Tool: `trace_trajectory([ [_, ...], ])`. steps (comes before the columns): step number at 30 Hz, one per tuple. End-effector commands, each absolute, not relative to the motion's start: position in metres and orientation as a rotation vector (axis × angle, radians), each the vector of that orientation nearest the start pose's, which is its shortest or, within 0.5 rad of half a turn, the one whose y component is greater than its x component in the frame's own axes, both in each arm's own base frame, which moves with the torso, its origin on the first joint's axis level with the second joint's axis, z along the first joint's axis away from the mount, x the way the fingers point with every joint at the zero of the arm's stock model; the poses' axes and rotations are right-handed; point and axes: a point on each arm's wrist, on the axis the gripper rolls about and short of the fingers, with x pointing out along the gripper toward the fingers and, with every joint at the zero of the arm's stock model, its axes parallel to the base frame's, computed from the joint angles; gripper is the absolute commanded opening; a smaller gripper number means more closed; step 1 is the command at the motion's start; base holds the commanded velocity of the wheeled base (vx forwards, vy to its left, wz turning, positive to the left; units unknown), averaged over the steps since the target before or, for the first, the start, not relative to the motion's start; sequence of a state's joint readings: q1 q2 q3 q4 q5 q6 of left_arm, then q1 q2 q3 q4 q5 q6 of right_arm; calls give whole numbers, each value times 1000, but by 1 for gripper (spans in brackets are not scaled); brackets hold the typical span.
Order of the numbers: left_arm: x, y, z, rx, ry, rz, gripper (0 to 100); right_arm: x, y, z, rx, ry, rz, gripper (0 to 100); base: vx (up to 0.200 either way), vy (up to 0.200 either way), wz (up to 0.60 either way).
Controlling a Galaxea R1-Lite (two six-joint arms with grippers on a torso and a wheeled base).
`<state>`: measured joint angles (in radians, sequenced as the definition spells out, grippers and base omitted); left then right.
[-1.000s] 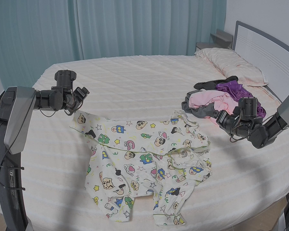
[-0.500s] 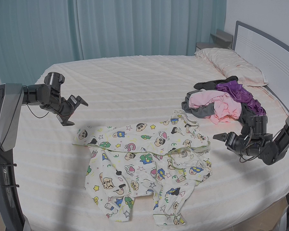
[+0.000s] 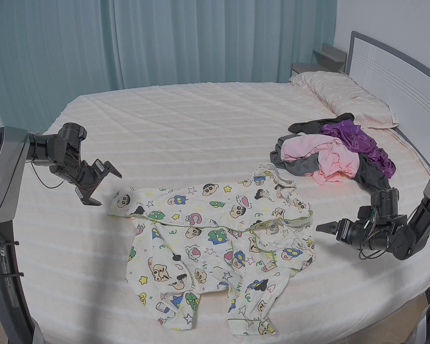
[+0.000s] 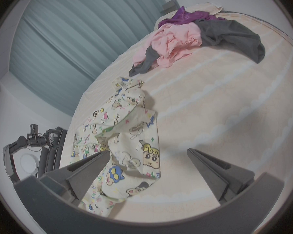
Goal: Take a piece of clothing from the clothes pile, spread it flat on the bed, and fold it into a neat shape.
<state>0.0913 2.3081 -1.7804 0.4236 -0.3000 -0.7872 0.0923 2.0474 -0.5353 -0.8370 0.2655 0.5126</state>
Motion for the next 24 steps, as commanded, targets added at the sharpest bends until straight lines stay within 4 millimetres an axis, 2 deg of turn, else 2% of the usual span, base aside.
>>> trace_trajectory([
  [1,417,29,137,-980,977,206,100,295,33,15,516,826,219,100,0,0,0],
  [4,404,22,146,-1051,951,216,100,302,38,6,508,850,230,100,0,0,0],
  [11,367,4,144,-1061,840,134,100,326,46,-17,502,874,241,100,0,0,0],
  [12,366,4,144,-1060,838,131,100,326,46,-17,502,874,241,100,0,0,0],
  [16,342,-7,143,-1048,789,68,100,337,48,-20,522,864,258,100,0,0,0],
  [20,342,-7,143,-1048,789,68,100,337,48,-20,522,864,258,100,0,0,0],
  [21,322,-17,140,-1043,832,52,100,343,52,-15,594,857,275,100,0,0,0],
  [24,314,-20,141,-1061,839,51,100,347,53,-14,619,850,273,100,0,0,0],
])
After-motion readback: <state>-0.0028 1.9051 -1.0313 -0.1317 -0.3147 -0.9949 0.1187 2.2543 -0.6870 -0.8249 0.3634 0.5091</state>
